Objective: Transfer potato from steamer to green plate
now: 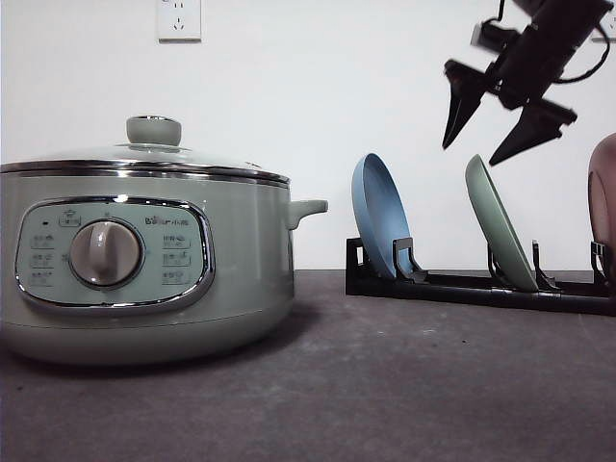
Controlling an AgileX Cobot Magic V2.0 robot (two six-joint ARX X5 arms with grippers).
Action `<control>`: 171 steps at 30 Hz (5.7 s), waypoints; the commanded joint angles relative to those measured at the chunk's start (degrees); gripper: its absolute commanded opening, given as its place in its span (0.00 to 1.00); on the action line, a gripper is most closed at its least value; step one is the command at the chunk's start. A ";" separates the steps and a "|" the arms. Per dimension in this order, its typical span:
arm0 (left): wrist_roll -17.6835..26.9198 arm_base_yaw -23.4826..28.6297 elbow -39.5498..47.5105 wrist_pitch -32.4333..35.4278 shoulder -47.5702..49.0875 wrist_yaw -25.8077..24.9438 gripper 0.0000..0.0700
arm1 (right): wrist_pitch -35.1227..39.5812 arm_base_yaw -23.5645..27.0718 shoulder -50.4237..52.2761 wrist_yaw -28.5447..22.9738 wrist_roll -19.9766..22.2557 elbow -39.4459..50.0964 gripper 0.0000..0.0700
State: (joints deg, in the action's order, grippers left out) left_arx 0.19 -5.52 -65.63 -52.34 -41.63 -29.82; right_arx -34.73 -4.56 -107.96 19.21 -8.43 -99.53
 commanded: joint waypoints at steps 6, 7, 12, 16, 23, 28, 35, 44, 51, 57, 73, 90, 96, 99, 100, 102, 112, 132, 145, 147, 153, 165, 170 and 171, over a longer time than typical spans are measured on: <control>0.63 -0.13 -1.42 0.50 -0.35 -0.07 0.87 | 1.01 -0.61 -3.61 -0.23 -0.61 -1.44 0.52; 0.63 -0.13 -1.42 0.50 -0.35 -0.07 0.87 | 1.12 -0.61 -3.65 -0.24 -0.61 -1.44 0.47; 0.63 -0.13 -1.42 0.50 -0.35 -0.07 0.87 | 1.69 -0.55 -3.65 -0.25 -1.15 -1.46 0.24; 0.63 -0.13 -1.42 0.50 -0.35 -0.07 0.87 | 1.65 -0.53 -3.65 -0.25 -2.07 -1.46 0.12; 0.63 -0.13 -1.42 0.52 -0.35 -0.07 0.87 | 1.66 -0.52 -3.42 -0.20 -2.79 -1.86 0.01; 0.63 -0.13 -1.42 0.52 -0.35 -0.07 0.87 | 1.00 -0.54 -2.46 -0.04 -3.32 -2.76 0.01; 0.64 -0.13 -1.42 0.92 -0.35 -0.07 0.87 | 1.66 -0.99 2.86 0.78 -3.14 -2.97 0.01; 0.66 -0.13 -1.42 0.95 -0.35 -0.07 0.87 | -2.61 -3.24 12.09 1.72 -0.11 -2.97 0.01; 0.66 -0.13 -1.42 0.96 -0.35 -0.07 0.87 | -14.38 -9.03 18.91 -1.72 7.94 -2.97 0.01; 0.66 -0.13 -1.42 0.94 -0.35 -0.07 0.87 | -26.19 -17.72 22.90 -11.36 14.41 -2.92 0.00; 0.68 -0.13 -1.42 0.94 -0.35 -0.04 0.87 | -35.37 -44.18 23.78 -31.65 12.70 11.99 0.00; 0.66 -0.13 -1.42 0.92 -0.35 -0.04 0.87 | -19.45 -55.63 21.09 -37.30 8.32 35.36 0.00; 0.66 -0.13 -1.42 0.90 -0.35 -0.04 0.87 | -17.61 -56.76 17.17 -37.31 7.33 37.24 0.00; 0.66 -0.13 -1.42 0.90 -0.35 -0.04 0.87 | -16.78 -57.44 15.64 -37.17 6.87 38.31 0.00; 0.66 -0.13 -1.42 0.90 -0.35 -0.04 0.87 | -16.40 -57.68 15.18 -37.03 6.83 38.70 0.00; 0.66 -0.13 -1.42 0.88 -0.35 -0.04 0.87 | -15.98 -57.96 14.36 -36.23 6.59 39.23 0.00; 0.66 -0.13 -1.42 0.87 -0.35 -0.04 0.87 | -14.31 -58.05 13.57 -29.61 4.31 39.85 0.35; 0.58 -0.13 -1.42 0.87 -0.35 -0.04 0.87 | -17.64 -54.20 22.06 -28.67 8.67 27.21 0.53; 0.39 -0.13 -1.42 0.89 -0.37 -0.04 0.87 | -15.04 -38.42 29.23 -0.06 10.40 13.90 0.53; 0.39 -0.13 -1.42 0.87 -0.37 -0.04 0.87 | -14.74 -36.31 29.68 6.09 10.47 13.90 0.53; 0.39 -0.13 -1.42 0.87 -0.37 -0.04 0.87 | -15.15 -33.24 29.77 12.39 11.18 13.90 0.53; -1.35 -0.13 -1.48 1.13 -1.53 0.28 0.87 | -15.42 -33.13 29.77 12.30 11.67 13.90 0.53; -1.95 -0.46 -4.28 0.48 -6.72 0.99 0.87 | -15.50 -33.13 29.77 12.28 11.69 13.90 0.53; -1.95 -0.81 -5.56 0.27 -8.32 1.51 0.87 | -15.53 -33.13 29.77 12.28 11.69 13.90 0.53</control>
State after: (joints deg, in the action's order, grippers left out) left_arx -1.25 -6.01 -69.22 -52.58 -48.38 -28.62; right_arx -50.40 -37.21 -77.60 31.33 2.61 -84.62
